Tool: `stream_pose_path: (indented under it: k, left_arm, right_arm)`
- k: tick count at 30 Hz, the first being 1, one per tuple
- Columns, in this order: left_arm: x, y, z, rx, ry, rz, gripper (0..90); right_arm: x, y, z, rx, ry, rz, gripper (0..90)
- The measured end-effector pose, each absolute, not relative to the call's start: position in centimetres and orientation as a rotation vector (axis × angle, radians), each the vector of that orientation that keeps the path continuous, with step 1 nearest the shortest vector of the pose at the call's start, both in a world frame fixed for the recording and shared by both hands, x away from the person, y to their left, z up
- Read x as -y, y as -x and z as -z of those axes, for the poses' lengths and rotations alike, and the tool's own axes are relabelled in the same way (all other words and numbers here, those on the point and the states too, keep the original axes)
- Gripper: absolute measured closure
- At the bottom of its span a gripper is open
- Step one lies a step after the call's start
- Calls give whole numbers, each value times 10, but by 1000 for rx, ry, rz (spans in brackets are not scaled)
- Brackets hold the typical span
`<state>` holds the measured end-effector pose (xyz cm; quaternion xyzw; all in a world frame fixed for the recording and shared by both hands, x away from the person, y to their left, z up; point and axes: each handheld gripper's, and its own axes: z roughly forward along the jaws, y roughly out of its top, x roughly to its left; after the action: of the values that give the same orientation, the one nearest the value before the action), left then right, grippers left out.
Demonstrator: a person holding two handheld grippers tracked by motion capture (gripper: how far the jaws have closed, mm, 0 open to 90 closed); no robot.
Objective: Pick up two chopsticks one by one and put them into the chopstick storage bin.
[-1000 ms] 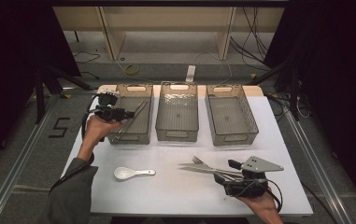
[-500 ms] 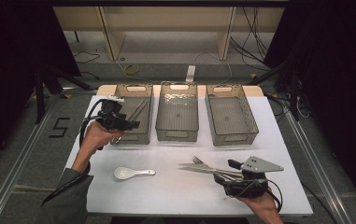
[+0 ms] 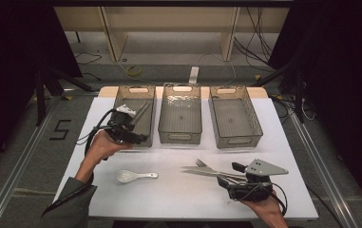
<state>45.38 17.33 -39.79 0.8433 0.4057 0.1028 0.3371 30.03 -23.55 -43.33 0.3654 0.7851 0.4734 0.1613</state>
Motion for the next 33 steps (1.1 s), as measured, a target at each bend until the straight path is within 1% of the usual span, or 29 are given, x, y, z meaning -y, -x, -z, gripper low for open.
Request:
stream_pose_path:
  k: [19, 33]
  left_arm:
    - [-167, -439, 404, -1029, -2246, -236, 191]
    - [-160, -430, 411, -1003, -2286, -212, 186]
  right_arm:
    - [235, -300, 433, -2246, -1038, -1345, 248]
    - [236, -300, 434, -2250, -1033, -1348, 247]
